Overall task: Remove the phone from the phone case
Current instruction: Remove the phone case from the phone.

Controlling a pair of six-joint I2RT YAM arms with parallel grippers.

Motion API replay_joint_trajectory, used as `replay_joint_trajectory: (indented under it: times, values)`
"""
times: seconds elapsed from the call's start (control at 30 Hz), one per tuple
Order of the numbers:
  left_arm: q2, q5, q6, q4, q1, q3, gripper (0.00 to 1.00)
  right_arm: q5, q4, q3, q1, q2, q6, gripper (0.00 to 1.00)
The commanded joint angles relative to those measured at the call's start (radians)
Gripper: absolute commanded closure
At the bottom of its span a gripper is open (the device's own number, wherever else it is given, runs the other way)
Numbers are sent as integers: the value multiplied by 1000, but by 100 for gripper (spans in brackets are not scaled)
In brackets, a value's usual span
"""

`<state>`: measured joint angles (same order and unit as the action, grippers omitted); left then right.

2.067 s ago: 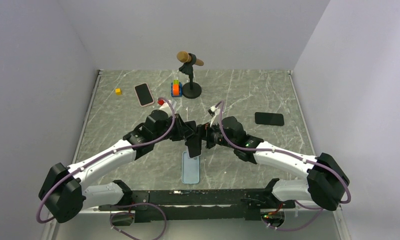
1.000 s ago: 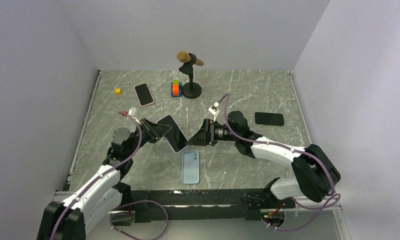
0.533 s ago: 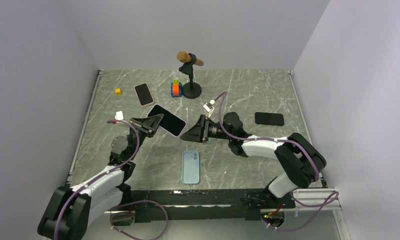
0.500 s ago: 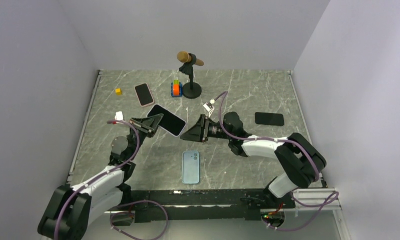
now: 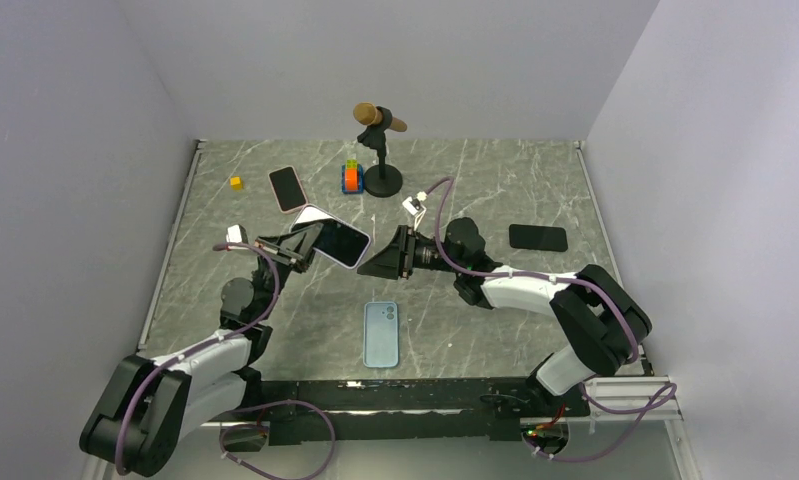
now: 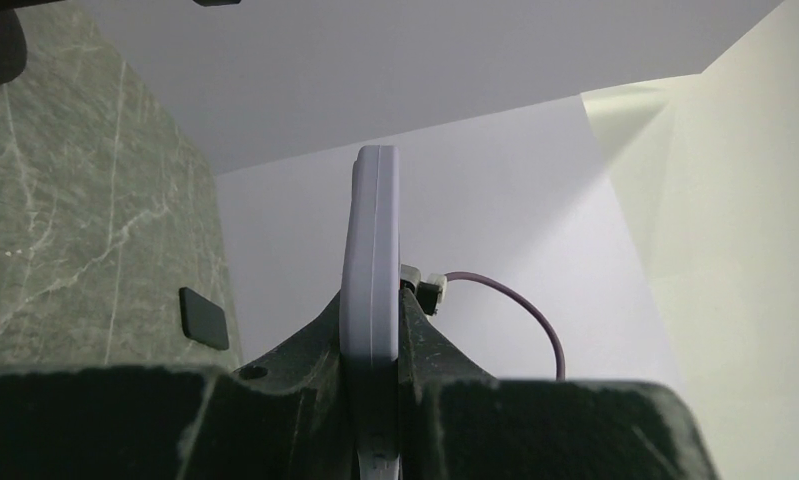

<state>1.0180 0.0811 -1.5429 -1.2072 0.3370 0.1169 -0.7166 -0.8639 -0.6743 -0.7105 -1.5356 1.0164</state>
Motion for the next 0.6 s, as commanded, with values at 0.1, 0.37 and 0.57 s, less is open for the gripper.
replay_joint_trajectory:
  times: [0.1, 0.37, 0.57]
  values:
    - [85, 24, -105, -285, -4, 4, 100, -54, -57, -64, 1, -6, -81, 41]
    - [142, 38, -142, -353, -4, -8, 100, -106, -2, -119, 0, -17, -142, 40]
    - [152, 51, -155, -375, -4, 9, 100, -107, -13, -142, -6, -73, -135, 54]
